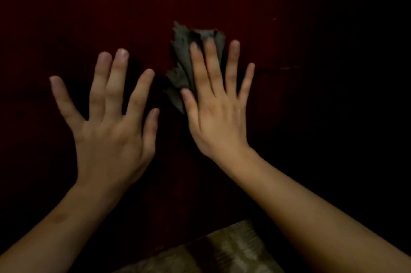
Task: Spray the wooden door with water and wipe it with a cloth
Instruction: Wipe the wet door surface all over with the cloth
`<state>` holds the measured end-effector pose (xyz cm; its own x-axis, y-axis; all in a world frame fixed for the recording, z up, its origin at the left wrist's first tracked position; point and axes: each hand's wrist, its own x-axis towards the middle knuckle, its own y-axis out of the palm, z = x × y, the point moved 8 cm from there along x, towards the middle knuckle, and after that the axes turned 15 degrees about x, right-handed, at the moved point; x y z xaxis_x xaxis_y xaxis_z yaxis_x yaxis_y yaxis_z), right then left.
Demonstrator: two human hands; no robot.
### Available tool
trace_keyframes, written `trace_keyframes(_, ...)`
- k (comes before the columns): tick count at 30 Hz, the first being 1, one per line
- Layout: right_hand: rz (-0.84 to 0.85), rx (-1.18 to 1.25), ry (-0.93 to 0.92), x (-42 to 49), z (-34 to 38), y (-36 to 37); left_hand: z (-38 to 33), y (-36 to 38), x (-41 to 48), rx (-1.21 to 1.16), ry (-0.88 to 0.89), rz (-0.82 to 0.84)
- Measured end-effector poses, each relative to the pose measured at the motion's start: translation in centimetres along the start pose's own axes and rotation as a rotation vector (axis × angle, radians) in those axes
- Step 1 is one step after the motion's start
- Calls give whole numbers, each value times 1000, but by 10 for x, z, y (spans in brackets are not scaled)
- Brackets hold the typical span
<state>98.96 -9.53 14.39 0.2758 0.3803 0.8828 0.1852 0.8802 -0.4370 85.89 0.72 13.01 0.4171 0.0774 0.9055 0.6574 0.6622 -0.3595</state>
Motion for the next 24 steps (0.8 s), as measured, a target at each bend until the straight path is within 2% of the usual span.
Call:
trace_keyframes(4, -1, -19, -15, -6, 4, 4, -3, 0, 2, -11, -3, 20)
trace_keyframes(9, -73, 103, 358, -60, -82, -4, -33, 6, 16, 26, 46, 65)
trace_keyframes(19, 160, 208, 700, -245, -149, 53, -89, 32, -10, 42, 153, 168)
trace_keyframes(24, 219, 133, 749, -283, -151, 70, -89, 32, -9, 29, 155, 237)
